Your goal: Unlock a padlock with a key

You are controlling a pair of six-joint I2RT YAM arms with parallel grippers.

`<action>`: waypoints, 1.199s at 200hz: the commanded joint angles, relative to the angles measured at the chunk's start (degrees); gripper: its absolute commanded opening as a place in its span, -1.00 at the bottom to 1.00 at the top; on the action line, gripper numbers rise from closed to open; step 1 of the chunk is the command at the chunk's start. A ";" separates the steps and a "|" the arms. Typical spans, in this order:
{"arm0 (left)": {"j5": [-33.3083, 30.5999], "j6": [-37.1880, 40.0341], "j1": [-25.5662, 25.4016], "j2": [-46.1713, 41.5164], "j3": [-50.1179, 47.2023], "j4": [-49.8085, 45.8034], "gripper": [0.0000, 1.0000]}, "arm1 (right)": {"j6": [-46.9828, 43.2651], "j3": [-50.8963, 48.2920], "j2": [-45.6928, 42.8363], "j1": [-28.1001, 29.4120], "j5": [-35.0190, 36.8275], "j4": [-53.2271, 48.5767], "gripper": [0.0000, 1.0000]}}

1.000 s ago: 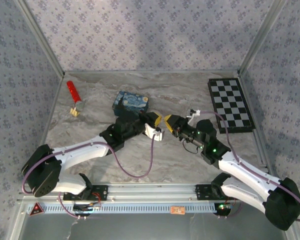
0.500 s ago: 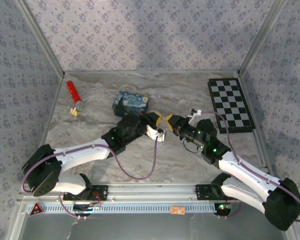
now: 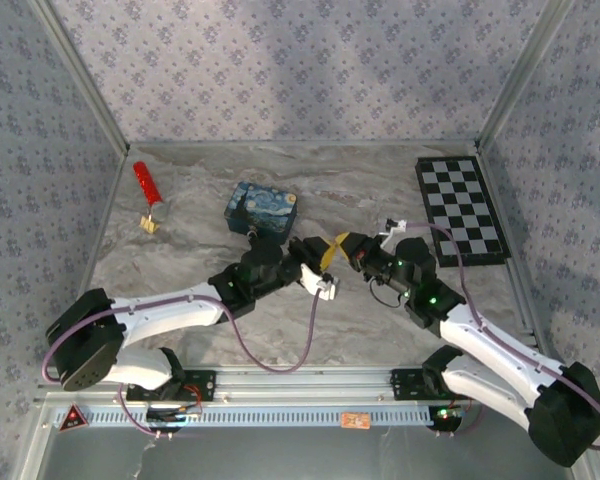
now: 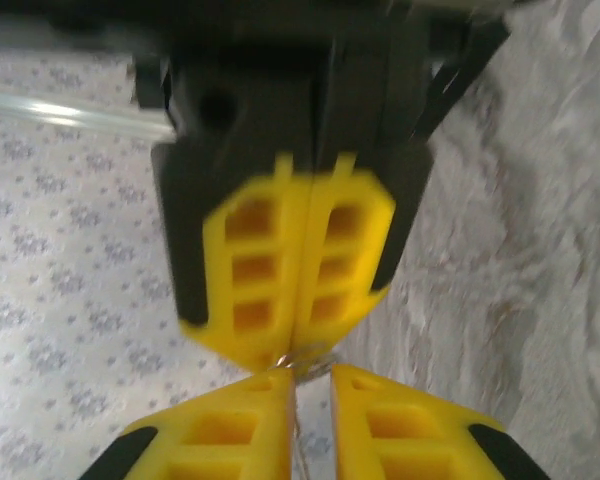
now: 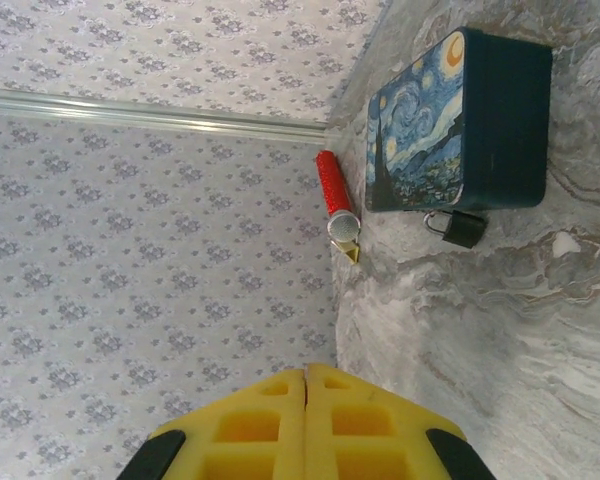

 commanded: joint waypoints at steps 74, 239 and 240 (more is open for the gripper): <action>11.01 -33.40 8.83 -14.24 2.69 -18.68 -0.23 | -12.88 -5.64 -9.90 -4.95 3.83 -5.55 -1.00; 42.31 -83.28 16.50 -4.71 17.02 -26.93 -0.13 | -32.25 -10.91 -4.36 5.35 4.44 33.40 -1.00; 42.38 -83.36 16.51 -4.66 17.02 -26.93 -0.13 | -32.36 -10.86 -4.33 5.42 4.45 33.40 -1.00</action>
